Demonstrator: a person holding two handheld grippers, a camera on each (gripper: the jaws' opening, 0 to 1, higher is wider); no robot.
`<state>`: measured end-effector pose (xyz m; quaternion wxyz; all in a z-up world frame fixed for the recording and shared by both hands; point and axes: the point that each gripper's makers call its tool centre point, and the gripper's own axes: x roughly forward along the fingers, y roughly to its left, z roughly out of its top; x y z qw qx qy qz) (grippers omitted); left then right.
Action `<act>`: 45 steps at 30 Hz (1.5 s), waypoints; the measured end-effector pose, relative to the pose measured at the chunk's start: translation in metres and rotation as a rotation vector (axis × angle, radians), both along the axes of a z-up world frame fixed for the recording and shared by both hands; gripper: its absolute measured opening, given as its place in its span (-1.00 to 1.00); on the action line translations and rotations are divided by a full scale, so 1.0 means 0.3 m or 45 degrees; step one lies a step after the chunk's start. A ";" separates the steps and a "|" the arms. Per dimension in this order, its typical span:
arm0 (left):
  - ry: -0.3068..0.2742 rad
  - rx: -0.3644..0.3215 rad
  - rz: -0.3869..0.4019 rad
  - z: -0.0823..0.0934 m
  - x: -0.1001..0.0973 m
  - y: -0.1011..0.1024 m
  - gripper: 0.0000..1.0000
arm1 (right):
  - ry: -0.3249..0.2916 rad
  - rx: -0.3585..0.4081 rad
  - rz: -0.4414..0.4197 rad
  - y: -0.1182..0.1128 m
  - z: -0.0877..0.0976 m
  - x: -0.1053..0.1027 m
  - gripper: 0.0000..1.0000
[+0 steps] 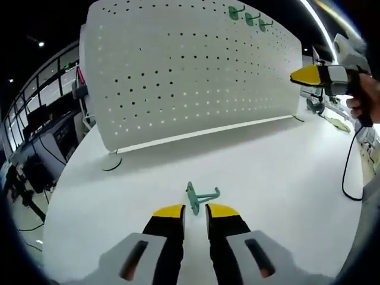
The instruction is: Insert the hook assembly into the mounting plate slot until the hook locks in place.
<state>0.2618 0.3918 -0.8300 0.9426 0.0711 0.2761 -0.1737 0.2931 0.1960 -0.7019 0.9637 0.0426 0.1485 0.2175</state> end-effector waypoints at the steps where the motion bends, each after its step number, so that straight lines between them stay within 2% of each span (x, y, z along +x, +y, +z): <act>1: 0.002 0.007 -0.004 -0.005 0.003 -0.003 -0.72 | 0.003 0.003 0.002 0.001 -0.003 -0.002 -0.60; 5: 0.011 0.041 0.001 -0.022 0.012 -0.001 -0.74 | 0.021 0.011 -0.001 -0.002 -0.016 -0.006 -0.61; 10: 0.031 0.034 -0.004 -0.041 0.022 -0.009 -0.74 | 0.037 0.025 0.000 -0.007 -0.028 -0.010 -0.61; 15: 0.029 0.025 -0.004 -0.042 0.030 -0.014 -0.85 | 0.053 0.021 0.006 -0.007 -0.044 -0.018 -0.62; 22: 0.038 0.008 0.007 -0.041 0.026 -0.007 -0.88 | 0.062 0.023 0.022 0.015 -0.047 -0.024 -0.62; 34: 0.042 -0.128 0.010 -0.001 0.000 -0.033 -0.92 | 0.053 0.041 0.064 0.043 -0.027 -0.034 -0.61; 45: 0.003 -0.232 -0.008 0.066 -0.027 -0.077 -0.93 | 0.048 0.082 0.111 0.073 -0.017 -0.060 -0.58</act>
